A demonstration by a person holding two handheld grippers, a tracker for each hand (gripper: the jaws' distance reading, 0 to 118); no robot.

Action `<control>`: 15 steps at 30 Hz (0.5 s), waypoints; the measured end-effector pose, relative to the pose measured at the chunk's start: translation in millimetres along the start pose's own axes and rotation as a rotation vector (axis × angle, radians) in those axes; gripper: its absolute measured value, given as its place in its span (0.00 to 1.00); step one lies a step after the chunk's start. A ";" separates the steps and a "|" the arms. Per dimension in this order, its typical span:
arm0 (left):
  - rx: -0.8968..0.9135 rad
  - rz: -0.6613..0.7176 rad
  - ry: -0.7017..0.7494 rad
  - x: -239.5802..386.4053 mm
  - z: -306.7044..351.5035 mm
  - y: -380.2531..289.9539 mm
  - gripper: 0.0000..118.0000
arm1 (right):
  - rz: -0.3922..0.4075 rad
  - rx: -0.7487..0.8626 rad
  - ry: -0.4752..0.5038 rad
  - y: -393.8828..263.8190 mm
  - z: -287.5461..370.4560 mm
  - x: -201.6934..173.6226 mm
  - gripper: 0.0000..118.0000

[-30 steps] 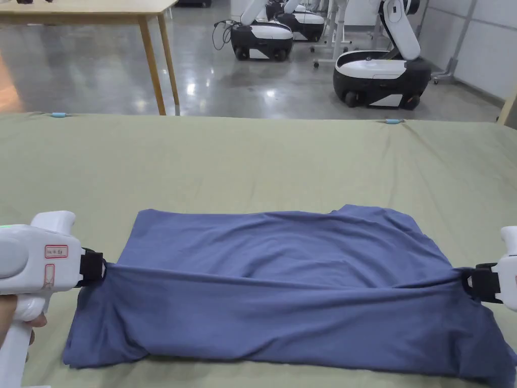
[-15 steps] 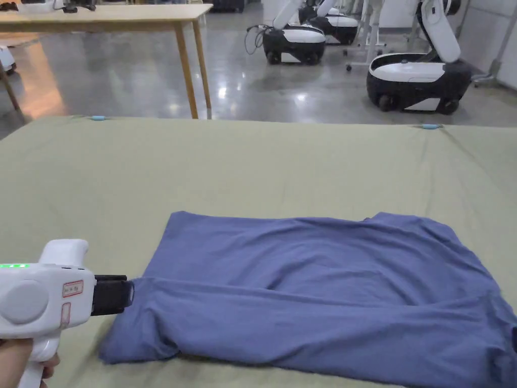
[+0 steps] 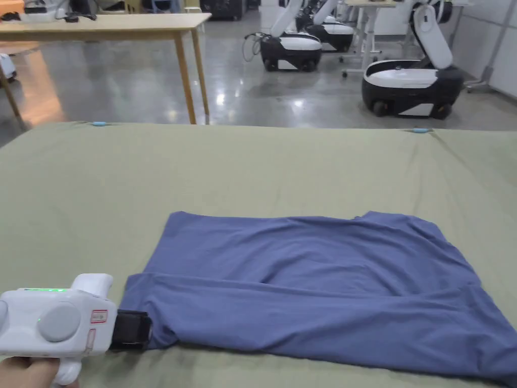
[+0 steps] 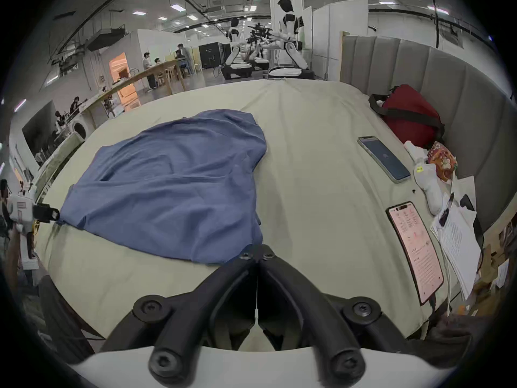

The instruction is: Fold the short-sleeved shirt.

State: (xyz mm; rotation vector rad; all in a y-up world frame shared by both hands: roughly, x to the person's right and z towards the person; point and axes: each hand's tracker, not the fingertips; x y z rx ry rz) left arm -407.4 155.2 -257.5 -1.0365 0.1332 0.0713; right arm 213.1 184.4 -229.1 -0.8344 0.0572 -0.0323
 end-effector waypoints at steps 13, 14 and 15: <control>0.041 0.004 -0.074 11.5 9.2 3.8 0.04 | 0.016 -0.040 0.029 14.3 -28.6 2.6 1.00; 0.039 0.005 -0.075 11.4 9.3 3.5 0.04 | 0.020 -0.052 0.026 15.5 -33.9 -1.1 1.00; 0.037 0.008 -0.077 11.0 6.2 5.3 0.04 | 0.021 -0.073 0.022 17.0 -41.9 -0.4 1.00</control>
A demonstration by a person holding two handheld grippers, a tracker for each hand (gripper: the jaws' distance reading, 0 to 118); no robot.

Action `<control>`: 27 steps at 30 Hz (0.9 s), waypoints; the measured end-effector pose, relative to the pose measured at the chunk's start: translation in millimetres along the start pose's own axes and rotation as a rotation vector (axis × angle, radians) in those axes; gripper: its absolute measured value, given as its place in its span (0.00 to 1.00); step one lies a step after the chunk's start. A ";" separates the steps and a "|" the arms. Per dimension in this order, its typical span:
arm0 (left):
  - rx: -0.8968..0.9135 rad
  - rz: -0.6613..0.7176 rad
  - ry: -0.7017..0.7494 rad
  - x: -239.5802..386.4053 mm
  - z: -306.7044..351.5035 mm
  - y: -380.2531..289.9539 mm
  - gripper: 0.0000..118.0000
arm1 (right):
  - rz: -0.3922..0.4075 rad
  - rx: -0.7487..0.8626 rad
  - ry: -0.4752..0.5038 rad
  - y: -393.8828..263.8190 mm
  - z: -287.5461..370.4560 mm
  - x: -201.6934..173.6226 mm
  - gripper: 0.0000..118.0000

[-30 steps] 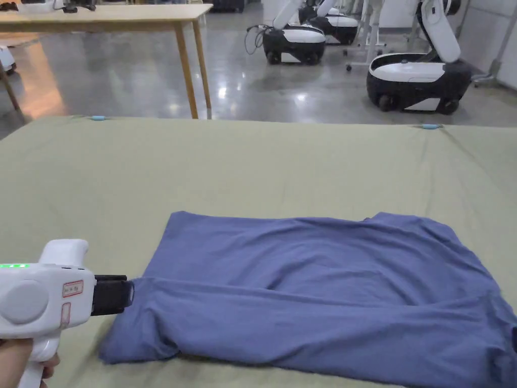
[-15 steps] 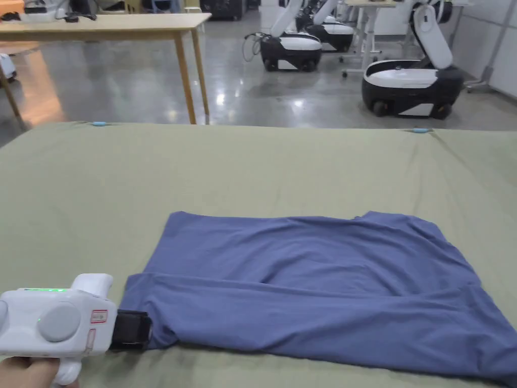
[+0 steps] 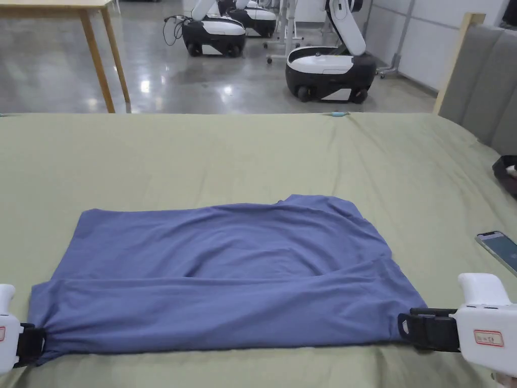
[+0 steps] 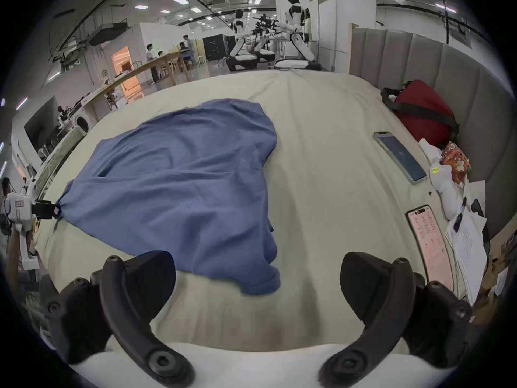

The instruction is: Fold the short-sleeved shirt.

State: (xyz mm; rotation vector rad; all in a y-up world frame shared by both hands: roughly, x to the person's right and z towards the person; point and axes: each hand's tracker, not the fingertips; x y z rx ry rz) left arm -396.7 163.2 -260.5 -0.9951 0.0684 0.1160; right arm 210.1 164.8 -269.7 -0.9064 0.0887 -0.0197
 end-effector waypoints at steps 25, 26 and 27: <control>-0.019 -0.019 -0.033 -14.6 82.5 -82.7 0.04 | 0.010 -0.010 0.060 -77.6 98.8 -10.8 0.09; -0.026 -0.014 -0.041 -15.8 85.3 -89.8 0.04 | 0.003 -0.013 0.061 -85.1 101.8 -11.4 0.09; -0.029 -0.010 -0.045 -17.5 86.0 -94.2 0.04 | -0.012 -0.011 0.064 -90.6 103.5 -11.7 0.09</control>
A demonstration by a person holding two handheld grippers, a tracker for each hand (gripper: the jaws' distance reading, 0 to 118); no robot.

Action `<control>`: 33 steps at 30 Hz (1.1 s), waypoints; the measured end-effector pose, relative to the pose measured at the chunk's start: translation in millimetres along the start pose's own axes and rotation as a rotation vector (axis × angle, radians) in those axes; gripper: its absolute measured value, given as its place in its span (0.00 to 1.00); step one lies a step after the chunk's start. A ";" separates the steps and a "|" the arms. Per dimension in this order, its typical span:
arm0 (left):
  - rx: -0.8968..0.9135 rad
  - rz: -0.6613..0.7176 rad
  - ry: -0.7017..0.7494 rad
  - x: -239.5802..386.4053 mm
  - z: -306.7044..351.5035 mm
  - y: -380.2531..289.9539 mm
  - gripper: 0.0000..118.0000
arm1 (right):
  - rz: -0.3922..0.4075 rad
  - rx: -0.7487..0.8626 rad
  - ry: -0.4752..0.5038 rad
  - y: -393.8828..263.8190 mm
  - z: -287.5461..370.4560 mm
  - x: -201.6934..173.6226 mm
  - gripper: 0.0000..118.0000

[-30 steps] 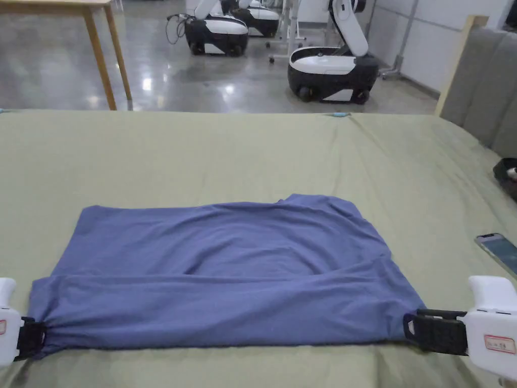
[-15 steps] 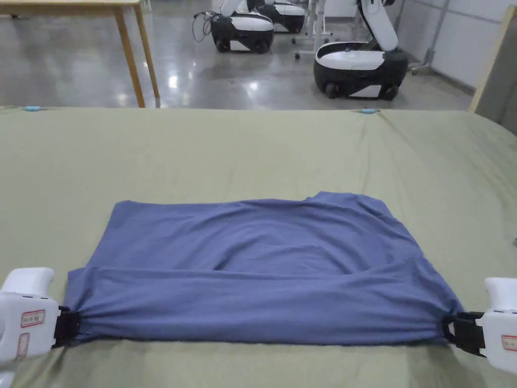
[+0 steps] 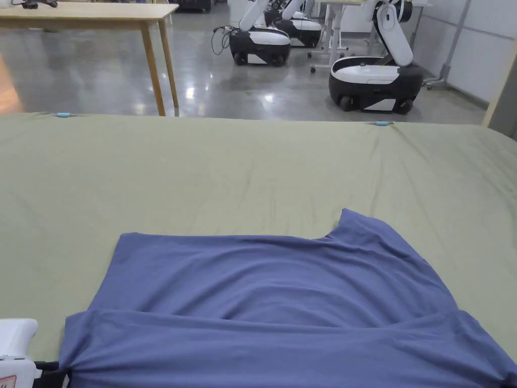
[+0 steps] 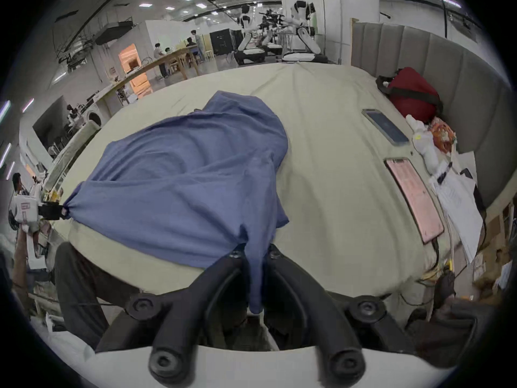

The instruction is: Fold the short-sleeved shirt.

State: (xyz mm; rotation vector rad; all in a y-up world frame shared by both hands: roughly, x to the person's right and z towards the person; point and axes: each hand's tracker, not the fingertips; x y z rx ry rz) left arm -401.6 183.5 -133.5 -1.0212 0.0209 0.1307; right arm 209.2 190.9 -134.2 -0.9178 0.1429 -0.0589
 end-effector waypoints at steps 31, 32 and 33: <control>0.024 0.014 0.206 4.0 -193.9 241.1 0.95 | 0.011 0.015 -0.072 167.9 -154.9 12.5 0.01; -0.003 0.001 0.194 4.5 -198.5 241.2 0.95 | 0.009 0.014 -0.076 169.4 -157.9 13.6 0.01; -0.015 0.002 0.191 6.9 -204.9 239.6 0.94 | 0.007 0.011 -0.084 170.7 -160.1 15.8 0.01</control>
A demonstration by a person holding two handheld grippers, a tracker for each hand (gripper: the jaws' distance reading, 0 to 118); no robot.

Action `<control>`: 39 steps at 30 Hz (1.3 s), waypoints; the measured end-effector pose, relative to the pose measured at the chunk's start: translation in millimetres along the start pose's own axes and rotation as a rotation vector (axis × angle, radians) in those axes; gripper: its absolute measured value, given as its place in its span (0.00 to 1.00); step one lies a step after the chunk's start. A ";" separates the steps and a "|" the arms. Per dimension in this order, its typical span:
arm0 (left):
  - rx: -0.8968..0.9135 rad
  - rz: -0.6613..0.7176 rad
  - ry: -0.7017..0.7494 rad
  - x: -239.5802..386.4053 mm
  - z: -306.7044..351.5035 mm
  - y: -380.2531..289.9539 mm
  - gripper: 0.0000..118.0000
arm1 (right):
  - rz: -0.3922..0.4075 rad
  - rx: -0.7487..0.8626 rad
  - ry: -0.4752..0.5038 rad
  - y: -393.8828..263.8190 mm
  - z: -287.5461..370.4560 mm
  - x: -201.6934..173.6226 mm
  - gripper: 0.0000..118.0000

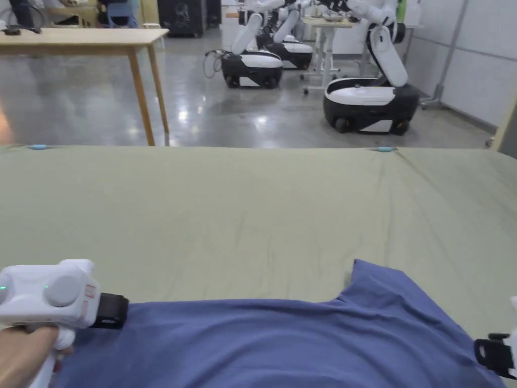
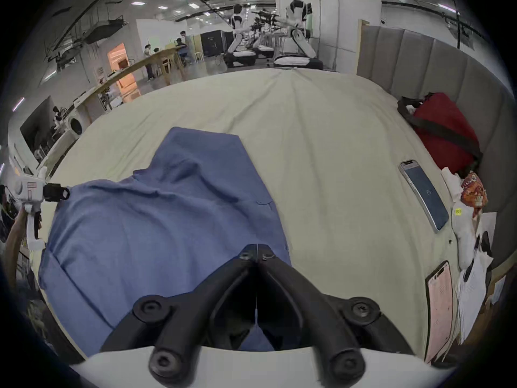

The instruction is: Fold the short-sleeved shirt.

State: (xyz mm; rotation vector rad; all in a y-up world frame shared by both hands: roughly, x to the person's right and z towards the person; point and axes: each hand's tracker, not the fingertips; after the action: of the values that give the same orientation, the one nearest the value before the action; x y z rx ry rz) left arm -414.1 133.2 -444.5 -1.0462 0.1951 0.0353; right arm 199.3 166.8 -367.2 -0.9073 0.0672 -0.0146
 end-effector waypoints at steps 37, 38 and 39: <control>0.215 -0.025 -0.214 -36.9 161.3 -98.5 0.01 | 0.074 0.106 0.103 -7.5 109.8 -19.6 0.04; 0.226 -0.025 -0.222 -39.9 171.7 -111.1 0.01 | 0.074 0.121 0.105 -20.7 123.0 -20.4 0.04; 0.241 -0.020 -0.227 -41.9 179.6 -121.2 0.01 | 0.074 0.129 0.108 -30.5 132.6 -16.5 0.04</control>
State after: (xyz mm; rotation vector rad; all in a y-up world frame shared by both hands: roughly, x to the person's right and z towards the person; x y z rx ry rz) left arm -414.7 229.9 -246.2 -0.7965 -0.0175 0.1097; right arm 191.9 252.9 -260.9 -0.7737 0.1981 0.0006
